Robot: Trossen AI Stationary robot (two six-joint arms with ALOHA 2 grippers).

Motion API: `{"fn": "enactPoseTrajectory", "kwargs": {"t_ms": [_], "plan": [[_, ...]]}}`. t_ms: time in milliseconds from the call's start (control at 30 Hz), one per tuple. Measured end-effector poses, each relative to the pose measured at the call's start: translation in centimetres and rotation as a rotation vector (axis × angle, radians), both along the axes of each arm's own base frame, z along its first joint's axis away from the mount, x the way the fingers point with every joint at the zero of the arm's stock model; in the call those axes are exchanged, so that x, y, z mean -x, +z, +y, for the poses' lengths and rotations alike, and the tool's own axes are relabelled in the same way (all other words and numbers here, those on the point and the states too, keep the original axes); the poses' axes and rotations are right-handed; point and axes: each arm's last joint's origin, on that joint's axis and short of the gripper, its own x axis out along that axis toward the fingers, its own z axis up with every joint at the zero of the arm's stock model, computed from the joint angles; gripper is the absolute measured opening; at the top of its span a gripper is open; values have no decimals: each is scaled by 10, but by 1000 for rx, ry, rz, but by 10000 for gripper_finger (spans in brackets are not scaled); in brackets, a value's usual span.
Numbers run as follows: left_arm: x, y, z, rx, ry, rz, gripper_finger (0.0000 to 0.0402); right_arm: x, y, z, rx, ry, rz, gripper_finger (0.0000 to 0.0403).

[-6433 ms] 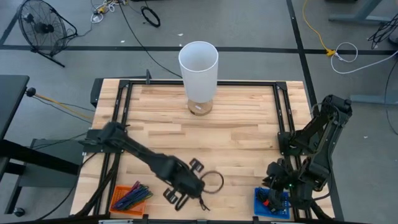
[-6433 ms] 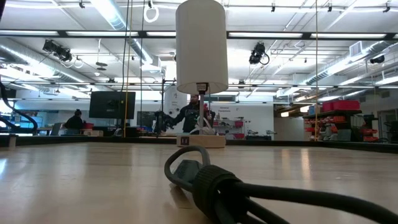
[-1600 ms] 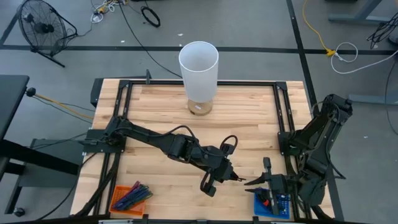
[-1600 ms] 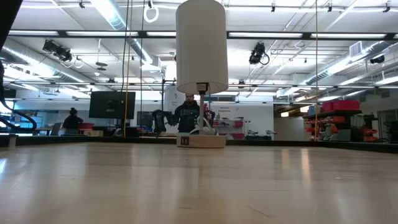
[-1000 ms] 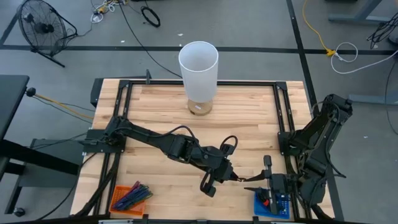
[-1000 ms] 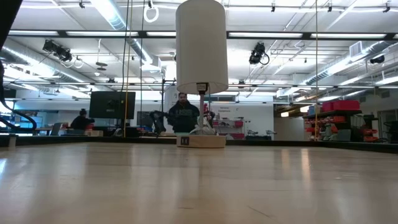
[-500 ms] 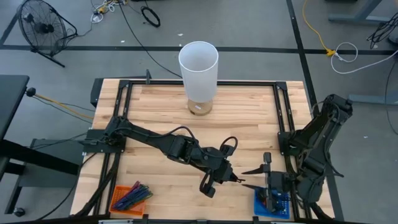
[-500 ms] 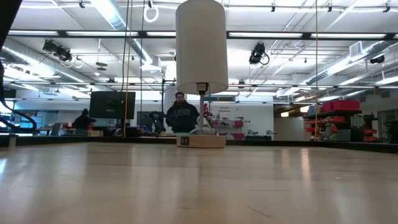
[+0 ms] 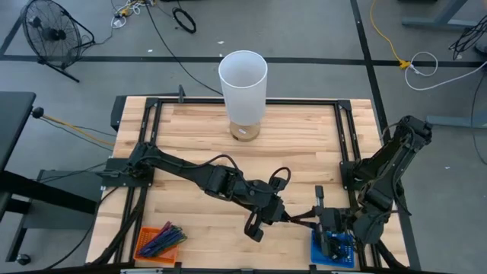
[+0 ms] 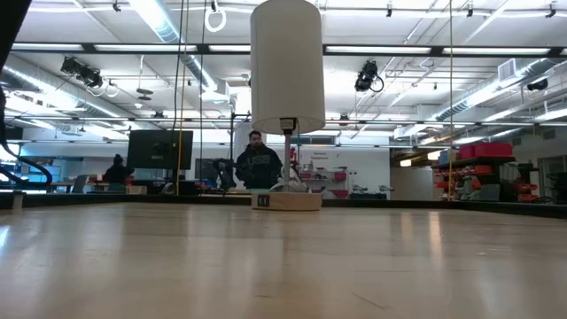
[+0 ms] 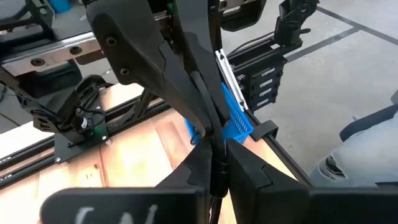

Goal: Pick & Place USB Port
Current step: Put the black charger cable into the blue bin

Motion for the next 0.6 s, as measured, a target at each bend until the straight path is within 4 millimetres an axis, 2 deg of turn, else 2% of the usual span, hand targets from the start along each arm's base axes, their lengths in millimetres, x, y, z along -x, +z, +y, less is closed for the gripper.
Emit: {"fn": "enactPoseTrajectory", "kwargs": {"t_ms": [267, 400, 600], "plan": [[3, -5, 0, -18, -2, 53, 86, 0, 0, 0, -5, -11, -2, 4], [9, -10, 2, -35, 9, 149, 90, 3, -1, 2, -15, 10, 7, 2], [25, -6, 7, -7, 58, 270, 82, 12, -6, 6, -101, 79, 90, 1]]}}
